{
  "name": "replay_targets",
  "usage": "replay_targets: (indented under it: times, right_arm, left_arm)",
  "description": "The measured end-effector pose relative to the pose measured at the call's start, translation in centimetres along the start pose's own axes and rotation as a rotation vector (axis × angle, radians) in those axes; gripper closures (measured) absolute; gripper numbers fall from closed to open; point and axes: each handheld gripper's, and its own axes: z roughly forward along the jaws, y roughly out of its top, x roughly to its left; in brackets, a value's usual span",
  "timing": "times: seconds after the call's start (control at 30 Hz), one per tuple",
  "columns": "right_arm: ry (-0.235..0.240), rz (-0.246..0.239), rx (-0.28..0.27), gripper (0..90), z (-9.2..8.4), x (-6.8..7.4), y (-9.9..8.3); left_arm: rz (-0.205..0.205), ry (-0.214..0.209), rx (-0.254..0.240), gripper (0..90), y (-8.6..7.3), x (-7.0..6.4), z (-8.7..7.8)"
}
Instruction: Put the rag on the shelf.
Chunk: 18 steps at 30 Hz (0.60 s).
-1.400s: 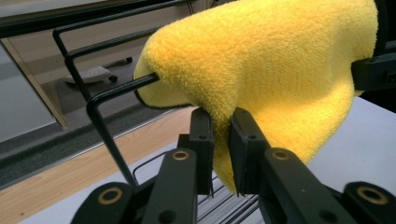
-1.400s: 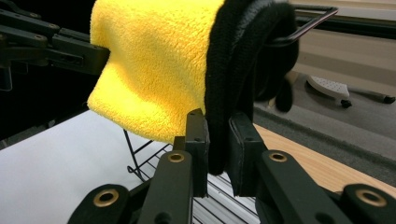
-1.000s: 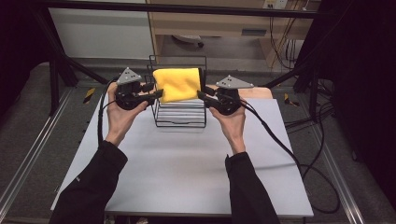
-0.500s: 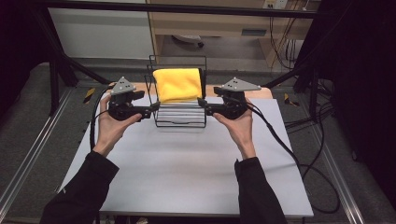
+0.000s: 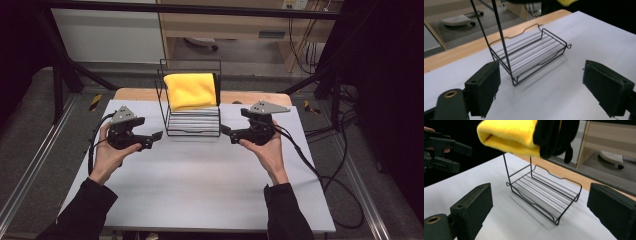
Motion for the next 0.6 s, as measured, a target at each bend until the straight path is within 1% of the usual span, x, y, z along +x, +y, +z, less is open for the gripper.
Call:
replay_targets:
  times: [0.07,0.1,0.17,0.27,0.3,0.43,0.6]
  right_arm:
    - [0.002,0.009,0.016,6.0,-0.2,-0.2,-0.8]
    - [0.002,0.013,0.023,5.5,-0.4,-0.4,-1.3]
    - [0.005,0.021,0.034,4.8,-0.6,-0.6,-2.2]
    - [0.007,0.029,0.053,3.1,-1.0,-1.0,-3.7]
    - [0.003,0.03,0.057,2.9,-1.2,-1.1,-4.3]
    - [0.001,0.059,0.085,1.8,-1.7,-1.8,-6.5]
    - [0.0,0.082,0.114,0.8,-2.5,-2.4,-9.1]
  left_arm:
    - [-0.001,-0.006,0.014,12.6,-0.9,0.1,-0.1]
    - [-0.01,-0.013,0.014,12.2,-1.4,0.1,-0.1]
    - [-0.013,-0.027,0.025,11.9,-2.4,0.2,-0.2]
    - [-0.019,-0.035,0.035,10.9,-3.8,0.2,-0.3]
    - [-0.02,-0.035,0.039,10.7,-4.3,0.3,-0.3]
    - [-0.016,-0.028,0.061,8.1,-6.0,0.5,-0.4]
    - [-0.037,-0.026,0.075,7.0,-7.8,0.9,-0.7]
